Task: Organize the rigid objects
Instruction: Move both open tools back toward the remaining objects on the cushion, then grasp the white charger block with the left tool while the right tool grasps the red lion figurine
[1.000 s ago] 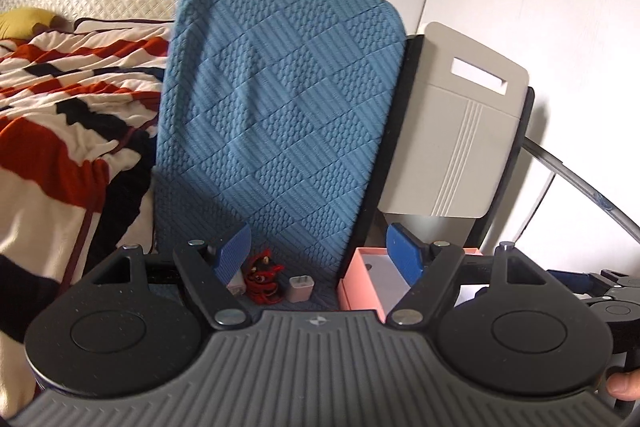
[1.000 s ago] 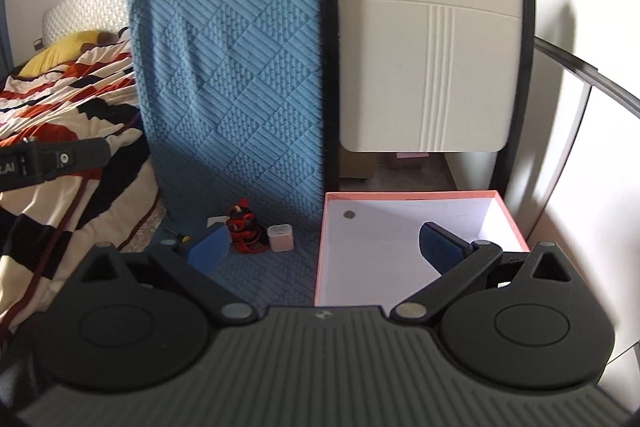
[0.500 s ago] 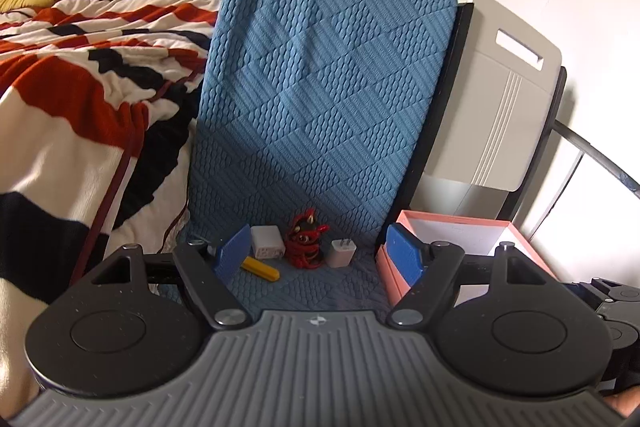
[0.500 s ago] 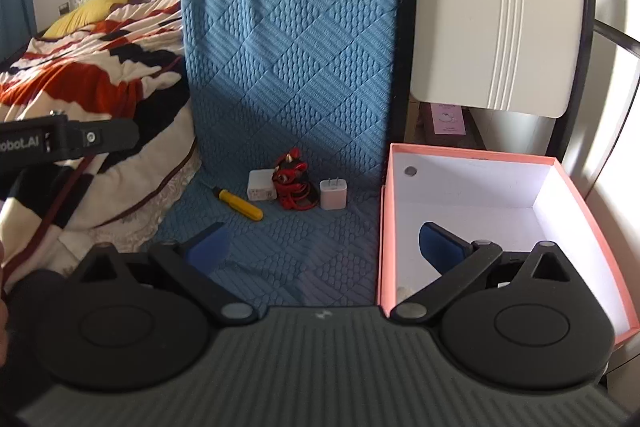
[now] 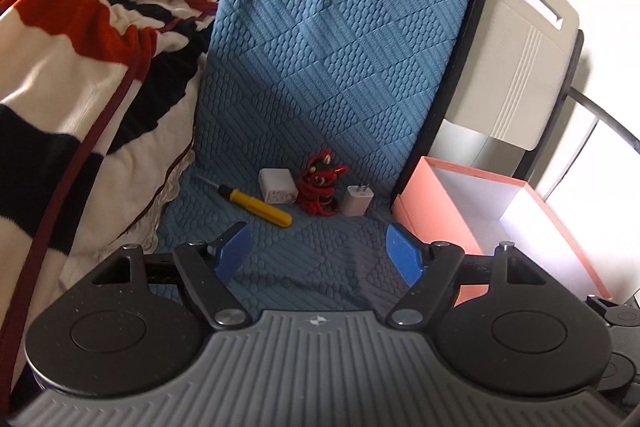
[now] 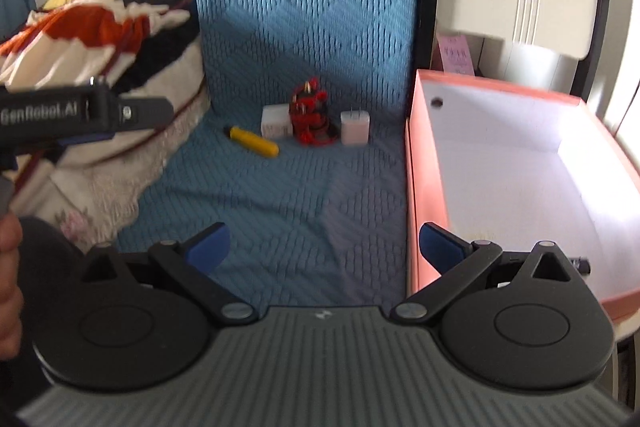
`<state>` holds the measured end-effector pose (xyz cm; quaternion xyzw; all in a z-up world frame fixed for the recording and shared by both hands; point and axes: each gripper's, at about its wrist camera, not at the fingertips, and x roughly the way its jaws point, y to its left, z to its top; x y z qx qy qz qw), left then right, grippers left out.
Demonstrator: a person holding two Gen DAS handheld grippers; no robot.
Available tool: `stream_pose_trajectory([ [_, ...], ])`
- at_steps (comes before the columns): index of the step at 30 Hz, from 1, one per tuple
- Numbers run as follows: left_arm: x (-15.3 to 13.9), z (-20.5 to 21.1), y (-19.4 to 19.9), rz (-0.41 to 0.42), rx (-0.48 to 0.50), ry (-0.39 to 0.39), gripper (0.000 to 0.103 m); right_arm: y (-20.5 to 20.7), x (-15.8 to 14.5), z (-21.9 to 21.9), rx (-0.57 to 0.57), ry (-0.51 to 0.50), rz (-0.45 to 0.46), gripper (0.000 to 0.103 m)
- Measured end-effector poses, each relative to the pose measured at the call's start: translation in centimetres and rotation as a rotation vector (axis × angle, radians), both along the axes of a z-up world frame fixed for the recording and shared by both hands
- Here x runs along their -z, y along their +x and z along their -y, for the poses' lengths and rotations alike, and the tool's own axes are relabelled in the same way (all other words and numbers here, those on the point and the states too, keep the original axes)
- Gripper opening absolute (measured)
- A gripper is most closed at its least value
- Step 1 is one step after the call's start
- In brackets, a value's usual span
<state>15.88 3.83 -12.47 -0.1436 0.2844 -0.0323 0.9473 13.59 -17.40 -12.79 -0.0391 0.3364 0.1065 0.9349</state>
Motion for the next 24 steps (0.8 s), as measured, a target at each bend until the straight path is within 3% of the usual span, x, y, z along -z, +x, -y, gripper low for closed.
stream_pose_trajectory([
  [3,0.8,-0.2,0.3,-0.014,-0.007,0.0,0.079,0.3,-0.2,-0.8,-0.001,-0.018,0.03,0.103],
  [10,2.7,1.0,1.8,-0.037,-0.067,0.035,0.079,2.5,0.8,-0.9,0.036,0.041,-0.031,0.103],
  [17,3.0,0.4,4.9,-0.045,-0.037,0.021,0.079,4.0,0.9,-1.4,0.07,0.103,-0.016,0.102],
  [21,3.1,-0.9,7.1,-0.058,-0.046,-0.028,0.078,5.1,1.1,-2.1,0.066,0.098,0.013,0.098],
  [24,3.2,-1.8,8.8,-0.074,-0.044,-0.059,0.077,6.1,1.0,-2.6,0.054,0.088,0.036,0.089],
])
